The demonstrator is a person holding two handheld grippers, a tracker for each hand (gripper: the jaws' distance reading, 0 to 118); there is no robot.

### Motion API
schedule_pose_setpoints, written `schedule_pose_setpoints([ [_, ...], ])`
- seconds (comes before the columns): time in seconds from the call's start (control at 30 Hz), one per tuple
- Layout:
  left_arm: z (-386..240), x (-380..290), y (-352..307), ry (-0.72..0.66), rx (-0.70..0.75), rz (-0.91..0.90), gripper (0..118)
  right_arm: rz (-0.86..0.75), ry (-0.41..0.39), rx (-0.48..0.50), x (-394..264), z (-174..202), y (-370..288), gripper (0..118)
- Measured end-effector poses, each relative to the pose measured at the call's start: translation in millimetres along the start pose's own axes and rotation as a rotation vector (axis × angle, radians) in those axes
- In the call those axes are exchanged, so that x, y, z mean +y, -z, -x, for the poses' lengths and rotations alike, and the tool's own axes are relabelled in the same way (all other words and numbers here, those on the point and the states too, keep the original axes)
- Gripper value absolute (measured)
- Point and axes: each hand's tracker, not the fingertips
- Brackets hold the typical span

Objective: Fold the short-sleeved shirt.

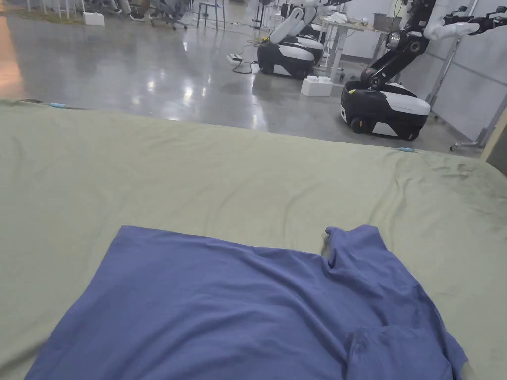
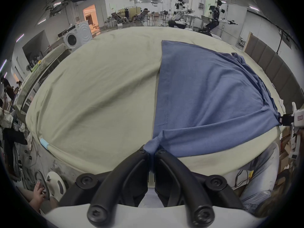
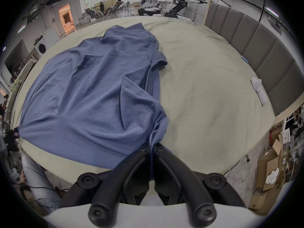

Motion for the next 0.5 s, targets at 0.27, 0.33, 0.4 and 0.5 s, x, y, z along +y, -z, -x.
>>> schedule_pose_setpoints([
  [0.27, 22.2, -19.8, -50.0, -0.349, -0.239, -0.156, 99, -0.324, 0.254, 0.221, -40.5, -2.6, -73.8, 114],
  [0.33, 16.9, -24.2, -67.9, -0.351, -0.212, -0.213, 97, -0.363, 0.269, 0.232, -50.2, 6.7, -92.6, 114],
  [0.4, 17.7, -34.9, -72.0, -0.267, -0.154, -0.237, 51, -0.345, 0.228, 0.185, -57.1, 17.2, -99.7, 88],
  [0.5, -0.4, -34.1, -72.0, -0.175, -0.019, -0.238, 0, -0.354, 0.16, 0.054, -63.0, 28.0, -97.8, 3],
])
